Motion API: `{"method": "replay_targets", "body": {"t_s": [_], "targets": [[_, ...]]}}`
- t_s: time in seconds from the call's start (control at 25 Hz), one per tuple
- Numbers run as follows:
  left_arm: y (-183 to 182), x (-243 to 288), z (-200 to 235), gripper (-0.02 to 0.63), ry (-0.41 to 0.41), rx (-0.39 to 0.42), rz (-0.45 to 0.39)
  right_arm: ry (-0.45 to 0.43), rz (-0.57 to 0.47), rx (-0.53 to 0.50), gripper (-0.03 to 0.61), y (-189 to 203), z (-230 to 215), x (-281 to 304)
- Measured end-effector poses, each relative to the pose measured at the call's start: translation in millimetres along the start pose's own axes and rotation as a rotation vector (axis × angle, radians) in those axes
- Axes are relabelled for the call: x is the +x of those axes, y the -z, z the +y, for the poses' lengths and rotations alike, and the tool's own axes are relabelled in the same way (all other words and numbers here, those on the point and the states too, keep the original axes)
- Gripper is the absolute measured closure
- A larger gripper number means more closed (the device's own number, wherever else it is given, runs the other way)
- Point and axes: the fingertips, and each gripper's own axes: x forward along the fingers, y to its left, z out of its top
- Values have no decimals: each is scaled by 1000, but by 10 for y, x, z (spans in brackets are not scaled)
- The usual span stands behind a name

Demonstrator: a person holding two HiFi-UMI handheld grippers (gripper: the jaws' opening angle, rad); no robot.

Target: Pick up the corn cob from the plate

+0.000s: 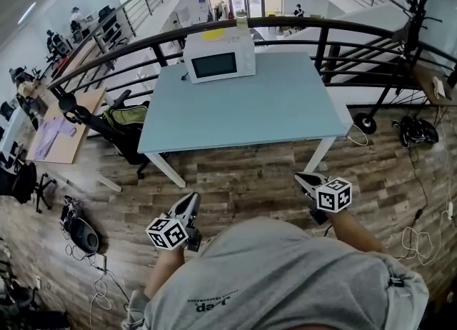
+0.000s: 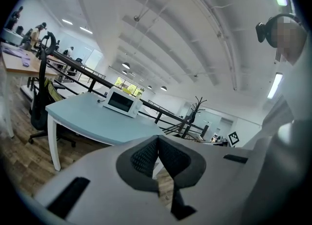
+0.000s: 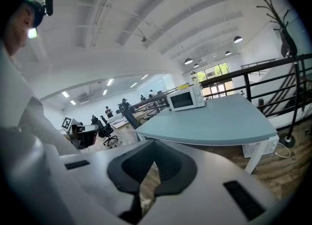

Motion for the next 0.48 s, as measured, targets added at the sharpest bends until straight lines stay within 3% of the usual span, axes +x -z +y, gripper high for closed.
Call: {"method": "replay_targets", "body": {"t_s": [0.24,0.48], "targets": [[-72,175,384,595,-9,-30,20,2,-1,20,563,-147,-103,346],[-520,533,1137,595,60,-33,36,53,-4,28,563,-454,-63,1100]]}}
